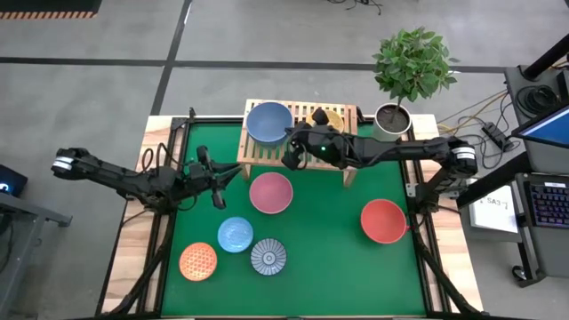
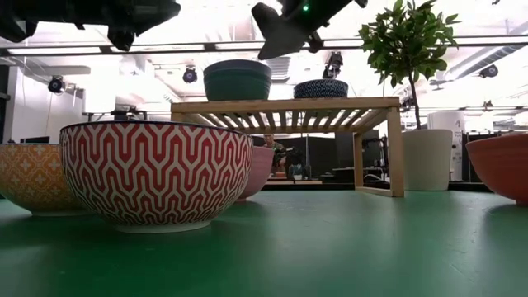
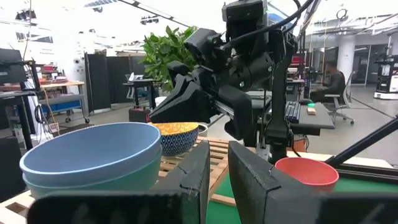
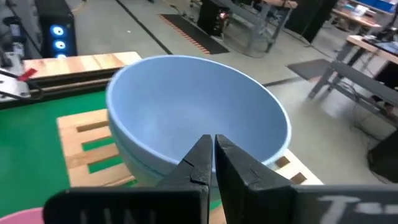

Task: Place and stack bowls onto a shelf
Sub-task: Stack the light blue bowl on top of the green bowl on the shelf

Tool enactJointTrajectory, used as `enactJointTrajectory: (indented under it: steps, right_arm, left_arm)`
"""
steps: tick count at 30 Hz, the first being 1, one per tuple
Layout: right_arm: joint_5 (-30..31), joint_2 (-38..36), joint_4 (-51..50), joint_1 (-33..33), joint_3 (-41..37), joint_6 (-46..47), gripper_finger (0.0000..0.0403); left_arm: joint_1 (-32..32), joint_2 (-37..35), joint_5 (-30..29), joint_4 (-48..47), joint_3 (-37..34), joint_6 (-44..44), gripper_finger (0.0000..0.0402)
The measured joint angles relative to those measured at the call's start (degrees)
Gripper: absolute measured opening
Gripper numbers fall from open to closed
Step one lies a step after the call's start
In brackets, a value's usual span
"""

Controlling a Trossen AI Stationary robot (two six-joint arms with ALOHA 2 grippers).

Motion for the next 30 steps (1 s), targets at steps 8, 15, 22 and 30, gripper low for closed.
enactJointTrajectory:
  steps: [8, 15, 22, 30]
  right_arm:
    - [0.9, 0.0, 0.2, 0.0, -1.5, 1.4, 0.0009]
    - [0.9, -0.6, 0.6, 0.0, -1.6, 1.4, 0.0009]
    - [1.0, -0.1, 1.9, -0.4, -1.5, 1.3, 0.0009]
    - [1.2, -0.7, 1.7, 0.5, -1.3, -0.2, 0.0009]
  left_arm:
    - [0.0, -0.4, 0.0, 0.1, -0.1, 0.0, 0.004]
    - [0.0, -0.4, 0.0, 0.1, -0.1, -0.2, 0.004]
    - [0.0, -0.4, 0.1, 0.1, -0.1, -0.2, 0.004]
    - [0.0, -0.5, 0.2, -0.2, -0.1, -0.2, 0.004]
